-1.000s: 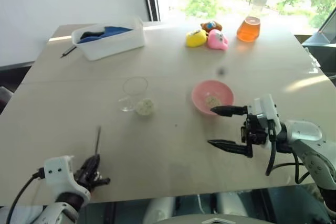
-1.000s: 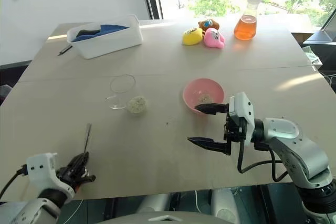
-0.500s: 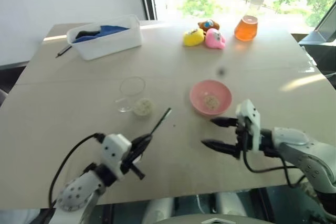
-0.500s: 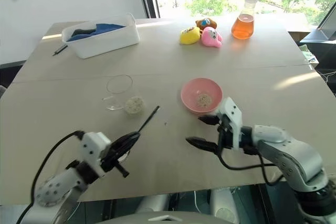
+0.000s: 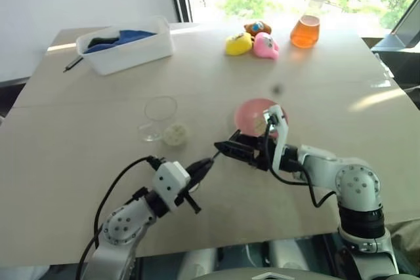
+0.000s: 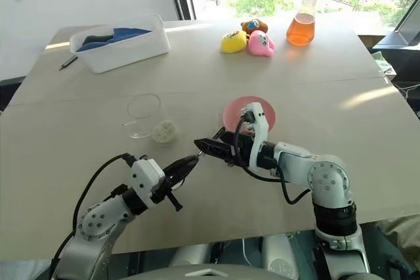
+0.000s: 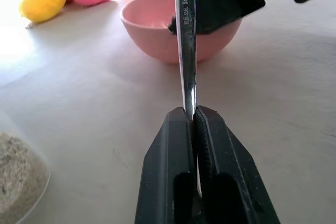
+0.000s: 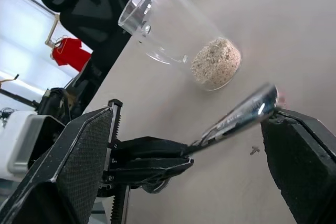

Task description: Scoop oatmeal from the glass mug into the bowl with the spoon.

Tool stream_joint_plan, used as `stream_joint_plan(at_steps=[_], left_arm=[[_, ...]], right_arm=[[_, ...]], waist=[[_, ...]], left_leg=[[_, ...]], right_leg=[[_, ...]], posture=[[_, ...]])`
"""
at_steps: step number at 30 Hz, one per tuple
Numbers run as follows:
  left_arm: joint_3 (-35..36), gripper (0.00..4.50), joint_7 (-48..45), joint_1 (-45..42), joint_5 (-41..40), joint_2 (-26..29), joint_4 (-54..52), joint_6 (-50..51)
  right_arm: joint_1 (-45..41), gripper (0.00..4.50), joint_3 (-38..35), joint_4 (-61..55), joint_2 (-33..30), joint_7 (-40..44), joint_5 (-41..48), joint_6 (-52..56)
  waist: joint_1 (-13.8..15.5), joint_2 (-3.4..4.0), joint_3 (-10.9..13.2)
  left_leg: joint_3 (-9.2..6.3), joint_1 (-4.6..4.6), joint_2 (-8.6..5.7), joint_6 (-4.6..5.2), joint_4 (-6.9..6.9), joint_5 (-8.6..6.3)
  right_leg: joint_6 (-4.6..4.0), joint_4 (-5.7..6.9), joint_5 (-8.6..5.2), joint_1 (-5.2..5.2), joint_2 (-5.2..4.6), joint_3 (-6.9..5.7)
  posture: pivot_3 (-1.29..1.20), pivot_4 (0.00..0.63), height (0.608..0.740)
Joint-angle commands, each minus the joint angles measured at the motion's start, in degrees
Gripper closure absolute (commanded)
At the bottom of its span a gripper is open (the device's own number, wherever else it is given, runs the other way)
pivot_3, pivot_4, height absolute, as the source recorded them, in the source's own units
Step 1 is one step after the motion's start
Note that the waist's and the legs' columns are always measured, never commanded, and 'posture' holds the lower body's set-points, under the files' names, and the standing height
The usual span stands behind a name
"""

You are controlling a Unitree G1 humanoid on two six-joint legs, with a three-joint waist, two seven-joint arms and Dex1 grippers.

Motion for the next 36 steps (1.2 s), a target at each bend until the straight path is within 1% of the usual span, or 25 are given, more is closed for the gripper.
stream_joint_plan(at_steps=[1,7,10,12,13,14,15,16,17,18,19,26,36], left_arm=[[0.5,4.45,0.1,0.1,-1.0,0.4,-0.9,-1.6],[0.6,4.45,0.9,0.5,-1.8,0.3,-2.1,-0.3],[0.5,4.50,0.9,0.2,-2.4,0.5,-2.4,0.2],[0.4,4.50,0.3,-0.2,-3.1,0.7,-2.3,0.3],[0.4,4.50,0.0,-0.5,-3.4,1.0,-2.2,0.3],[0.4,4.50,-0.1,-0.6,-3.6,1.2,-2.0,0.3],[0.4,4.50,-0.3,-0.8,-3.9,1.3,-1.9,0.4],[0.5,4.50,-0.4,-0.9,-4.2,1.4,-1.6,0.4],[0.6,4.50,-0.5,-1.0,-4.4,1.5,-1.4,0.4],[0.6,4.50,-0.5,-1.1,-4.6,1.5,-1.2,0.4],[0.7,4.50,-0.5,-1.1,-4.7,1.6,-1.1,0.3],[0.8,4.50,-0.7,-0.1,-5.0,1.7,-0.2,-1.0],[0.6,4.50,-0.3,1.3,-3.9,1.8,1.2,-3.6]], right_arm=[[-1.4,0.00,0.5,-0.8,0.8,-0.6,1.8,-0.1],[-1.4,0.00,0.9,-0.3,1.5,-0.7,0.7,-1.2],[-1.6,0.79,1.5,0.2,2.1,-0.9,0.0,-1.7],[-1.8,1.75,1.9,0.6,2.5,-0.9,-0.4,-1.9],[-1.9,2.11,2.0,0.8,2.8,-0.9,-0.7,-2.1],[-1.9,2.37,2.1,1.0,2.9,-0.8,-1.0,-2.3],[-2.0,2.92,2.2,1.2,3.2,-0.8,-1.4,-2.5],[-2.0,3.20,2.2,1.3,3.4,-0.9,-1.7,-2.8],[-2.0,3.59,2.2,1.4,3.7,-0.9,-1.9,-3.1],[-1.9,4.11,2.1,1.5,4.0,-1.0,-2.0,-3.3],[-1.9,4.32,2.0,1.6,4.2,-1.1,-2.1,-3.4],[-2.6,4.32,0.6,2.8,5.6,-1.9,-1.9,-4.1],[-3.0,4.32,0.2,3.3,3.6,-0.6,-2.3,-3.8]], waist=[[-0.1,0.00,0.0],[-0.1,0.01,0.0],[-0.1,0.01,0.0],[-0.1,0.01,0.0],[-0.1,0.01,0.0],[-0.1,0.01,0.0],[-0.1,0.01,0.0],[-0.1,0.02,0.0],[-0.1,0.01,0.0],[-0.1,0.02,0.0],[-0.2,0.02,0.0],[-0.2,0.03,0.0],[-0.2,0.03,0.0]], left_leg=[[0.00,0.00,0.00,0.00,0.00,0.00],[0.00,0.01,0.00,-0.01,0.03,0.01],[0.00,0.02,-0.01,-0.01,0.03,0.01],[0.01,0.02,-0.01,-0.01,0.04,0.01],[0.00,0.02,-0.01,-0.01,0.05,0.01],[0.00,0.03,0.00,-0.02,0.05,0.01],[0.00,0.03,-0.01,-0.02,0.06,0.02],[0.00,0.03,-0.01,-0.02,0.07,0.02],[0.01,0.03,0.00,-0.02,0.08,0.02],[0.01,0.03,-0.01,-0.02,0.09,0.02],[0.01,0.03,-0.01,-0.02,0.09,0.02],[0.01,0.04,0.00,-0.03,0.14,0.02],[0.03,0.05,-0.01,-0.03,0.19,0.02]], right_leg=[[0.00,0.02,0.00,0.00,0.01,0.00],[0.00,0.07,0.00,0.00,0.03,0.00],[0.00,0.08,0.00,0.00,0.04,0.00],[0.00,0.11,0.00,0.00,0.04,0.00],[0.00,0.12,0.00,0.00,0.04,0.00],[0.00,0.13,0.00,-0.01,0.05,0.00],[0.00,0.14,0.00,-0.01,0.05,0.00],[0.00,0.15,0.00,-0.01,0.05,0.00],[0.00,0.16,0.00,-0.01,0.05,0.00],[0.00,0.16,0.00,-0.01,0.05,0.00],[0.00,0.17,0.00,-0.01,0.05,0.01],[0.00,0.27,0.00,-0.02,0.07,0.02],[0.00,0.37,0.00,-0.02,0.07,0.05]], posture=[[0.00,0.150,0.740],[0.00,0.150,0.740],[0.00,0.150,0.740],[0.00,0.150,0.740],[0.00,0.150,0.740],[0.00,0.150,0.740],[0.00,0.150,0.740],[0.00,0.150,0.740],[0.00,0.150,0.740],[0.00,0.150,0.740],[0.00,0.150,0.740],[0.00,0.150,0.740],[0.00,0.150,0.740]])
